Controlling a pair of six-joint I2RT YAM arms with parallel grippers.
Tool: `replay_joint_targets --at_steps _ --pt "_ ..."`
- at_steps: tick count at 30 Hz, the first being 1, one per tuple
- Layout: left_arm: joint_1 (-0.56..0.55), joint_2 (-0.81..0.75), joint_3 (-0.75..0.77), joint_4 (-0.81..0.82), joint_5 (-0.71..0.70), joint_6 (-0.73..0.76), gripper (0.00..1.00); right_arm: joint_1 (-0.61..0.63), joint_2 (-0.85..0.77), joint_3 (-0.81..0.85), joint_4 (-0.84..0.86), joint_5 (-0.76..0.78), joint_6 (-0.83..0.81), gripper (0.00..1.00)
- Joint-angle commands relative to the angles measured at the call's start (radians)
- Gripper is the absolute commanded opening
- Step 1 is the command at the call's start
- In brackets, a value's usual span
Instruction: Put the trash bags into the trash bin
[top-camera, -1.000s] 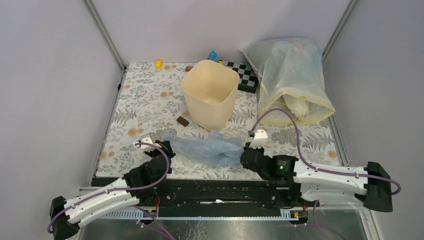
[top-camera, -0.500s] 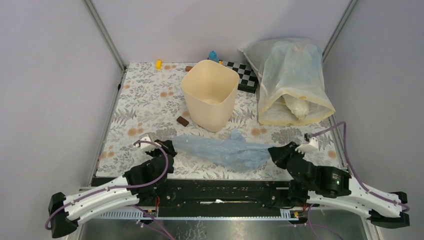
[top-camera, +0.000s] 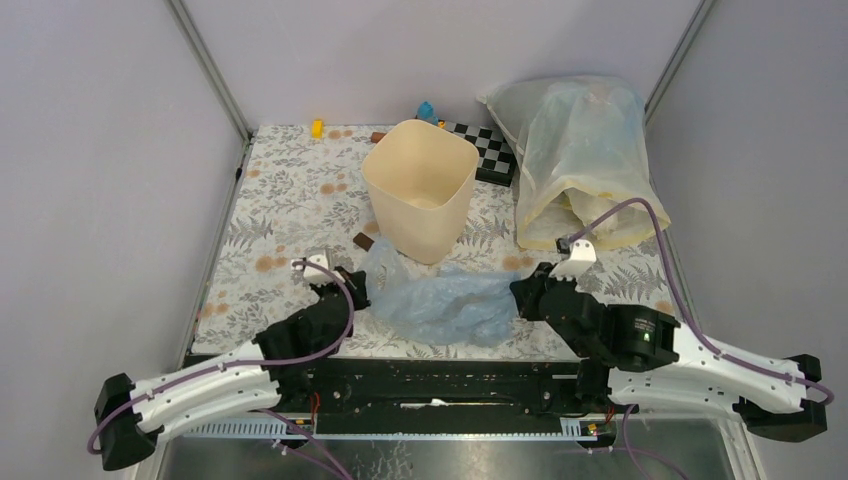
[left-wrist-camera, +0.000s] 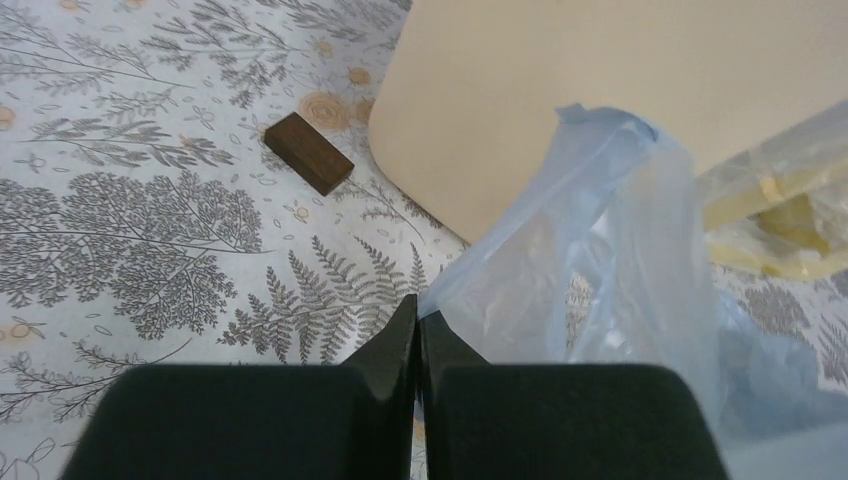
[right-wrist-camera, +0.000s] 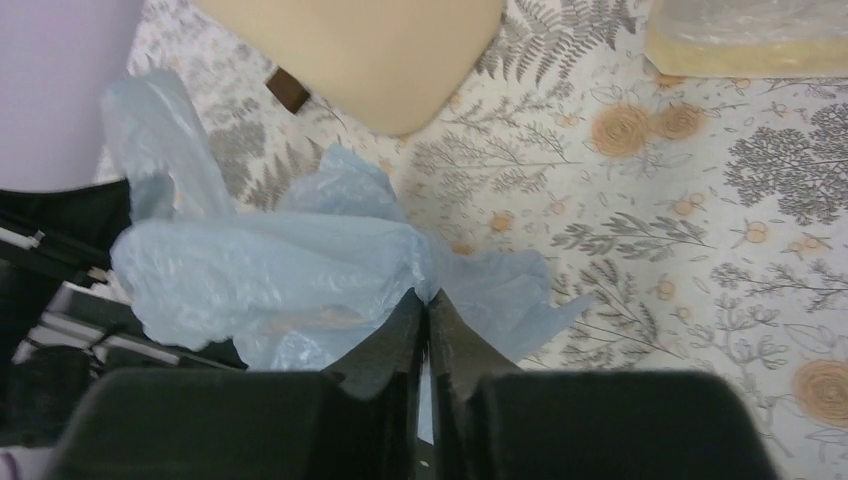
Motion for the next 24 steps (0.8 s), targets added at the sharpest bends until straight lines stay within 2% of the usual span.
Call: replay_joint_targets --at_steps 1,3,6,10,14,17,20,24 --pt "0.003 0.091 0.189 -0.293 -0.121 -0.227 0.00 -0.004 0.058 0.140 -0.075 0.113 0.056 0.05" --pt "0.003 0.089 0.224 -0.440 -0.140 -0.327 0.00 -0.004 0.053 0.174 -0.113 0.165 0.073 0.01" --pt "0.003 0.013 0.197 -0.537 -0.120 -0.411 0.00 -0.004 0.030 0.186 -0.113 0.211 0.050 0.01" --pt "0.003 -0.165 0.167 -0.590 -0.088 -0.434 0.00 -0.004 0.015 0.188 -0.115 0.217 0.036 0.01" --pt "0.004 -0.244 0.193 -0.645 -0.087 -0.414 0.00 -0.004 0.037 0.208 -0.139 0.142 0.036 0.00" --pt "0.003 -0.212 0.233 -0.649 -0.067 -0.382 0.00 -0.004 0.092 0.237 -0.192 0.114 0.046 0.00" --pt "0.004 -0.138 0.277 -0.623 -0.031 -0.332 0.00 -0.005 0.151 0.251 -0.180 0.066 -0.014 0.00" --pt "0.003 -0.036 0.318 -0.557 0.037 -0.183 0.00 -0.051 0.244 0.267 -0.120 -0.041 -0.082 0.00"
